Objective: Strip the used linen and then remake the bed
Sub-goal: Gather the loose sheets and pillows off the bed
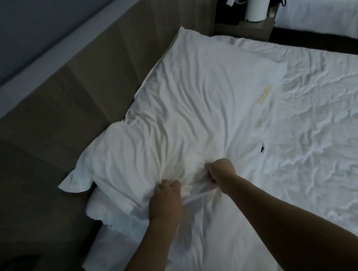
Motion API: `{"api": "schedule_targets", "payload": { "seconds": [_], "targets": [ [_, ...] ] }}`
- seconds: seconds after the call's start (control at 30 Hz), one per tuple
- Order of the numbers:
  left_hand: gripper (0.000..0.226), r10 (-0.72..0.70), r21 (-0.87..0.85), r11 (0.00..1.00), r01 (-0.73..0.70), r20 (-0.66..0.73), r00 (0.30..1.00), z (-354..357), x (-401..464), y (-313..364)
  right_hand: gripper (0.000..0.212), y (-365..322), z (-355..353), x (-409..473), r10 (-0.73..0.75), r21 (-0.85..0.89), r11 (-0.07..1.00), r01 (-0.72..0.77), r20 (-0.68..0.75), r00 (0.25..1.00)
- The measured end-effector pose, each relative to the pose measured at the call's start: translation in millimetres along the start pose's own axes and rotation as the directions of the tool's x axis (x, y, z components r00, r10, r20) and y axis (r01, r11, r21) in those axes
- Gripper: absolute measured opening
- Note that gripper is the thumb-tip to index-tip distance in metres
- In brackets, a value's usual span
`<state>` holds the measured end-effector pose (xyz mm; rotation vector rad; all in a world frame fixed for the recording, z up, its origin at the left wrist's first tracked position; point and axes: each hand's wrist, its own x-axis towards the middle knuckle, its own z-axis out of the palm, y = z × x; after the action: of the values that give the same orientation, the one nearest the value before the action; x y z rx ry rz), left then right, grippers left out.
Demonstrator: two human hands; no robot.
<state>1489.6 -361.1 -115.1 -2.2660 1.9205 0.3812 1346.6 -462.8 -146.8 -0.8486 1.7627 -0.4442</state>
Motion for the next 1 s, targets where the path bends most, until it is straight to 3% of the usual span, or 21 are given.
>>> {"api": "schedule_targets", "payload": {
  "seconds": [0.1,0.13,0.2,0.27,0.33,0.37,0.43,0.5,0.57,0.63,0.77,0.83,0.9,1.0],
  "targets": [
    [0.031,0.021,-0.178,0.984,0.005,0.145,0.989,-31.7,-5.2,4.3,0.014,-11.4,-24.7,-11.3,-0.058,-0.025,0.998,0.058,0.007,0.998],
    [0.031,0.03,-0.199,0.98,-0.003,0.134,0.99,-41.6,-11.3,8.9,0.013,-11.5,-32.4,-17.9,-0.108,-0.011,0.994,0.108,-0.01,0.994],
    [0.032,0.06,-0.265,0.964,-0.032,0.099,0.993,-55.5,-25.2,20.6,0.013,-8.0,-47.8,-33.8,-0.205,0.052,0.976,0.211,-0.098,0.974],
    [0.038,0.089,-0.326,0.945,-0.026,0.178,0.98,-57.2,-35.1,36.2,0.018,3.7,-62.2,-42.1,-0.248,0.079,0.961,0.266,-0.184,0.951],
    [0.036,0.163,-0.275,0.957,-0.091,0.252,0.954,-47.0,-39.4,50.6,0.021,22.8,-74.0,-45.0,-0.282,-0.089,0.959,0.271,-0.167,0.945],
    [0.032,0.193,-0.229,0.963,-0.141,0.225,0.955,-40.0,-43.0,55.6,0.019,37.0,-75.8,-43.3,-0.286,-0.225,0.941,0.252,-0.132,0.949],
    [0.026,0.22,-0.2,0.953,-0.228,-0.063,0.974,-21.4,-43.9,59.6,0.036,63.9,-74.9,-36.1,-0.261,-0.385,0.895,0.224,-0.048,0.964],
    [0.047,0.173,-0.176,0.962,-0.21,-0.202,0.964,3.5,-37.2,52.5,0.056,82.1,-70.6,-32.4,-0.228,-0.423,0.876,0.232,0.06,0.972],
    [0.079,0.148,-0.034,0.988,-0.153,-0.123,0.981,27.3,-34.4,39.1,0.058,91.8,-70.9,-37.7,-0.247,-0.497,0.812,0.308,0.186,0.951],
    [0.105,0.116,0.056,0.991,-0.119,0.062,0.991,35.8,-32.3,34.7,0.059,102.0,-79.6,-49.5,-0.201,-0.568,0.76,0.316,0.256,0.945],
    [0.126,0.034,0.123,0.99,-0.067,0.255,0.966,9.5,-44.8,53.6,0.071,115.2,-113.3,-102.1,-0.205,-0.65,0.694,0.309,0.234,0.95],
    [0.121,0.027,0.148,0.986,-0.077,0.311,0.95,-2.5,-67.9,65.4,0.07,119.6,-139.1,-137.6,-0.268,-0.656,0.686,0.317,0.177,0.947],
    [0.102,0.112,0.11,0.982,-0.152,0.307,0.945,-11.9,-97.8,86.1,0.069,124.7,-169.0,-173.3,-0.337,-0.685,0.645,0.339,0.143,0.931],
    [0.064,0.364,0.001,0.93,-0.367,0.111,0.925,-36.1,-134.5,137.0,0.066,140.0,-223.2,-212.6,-0.438,-0.726,0.586,0.361,0.091,0.895]
  ]
}}
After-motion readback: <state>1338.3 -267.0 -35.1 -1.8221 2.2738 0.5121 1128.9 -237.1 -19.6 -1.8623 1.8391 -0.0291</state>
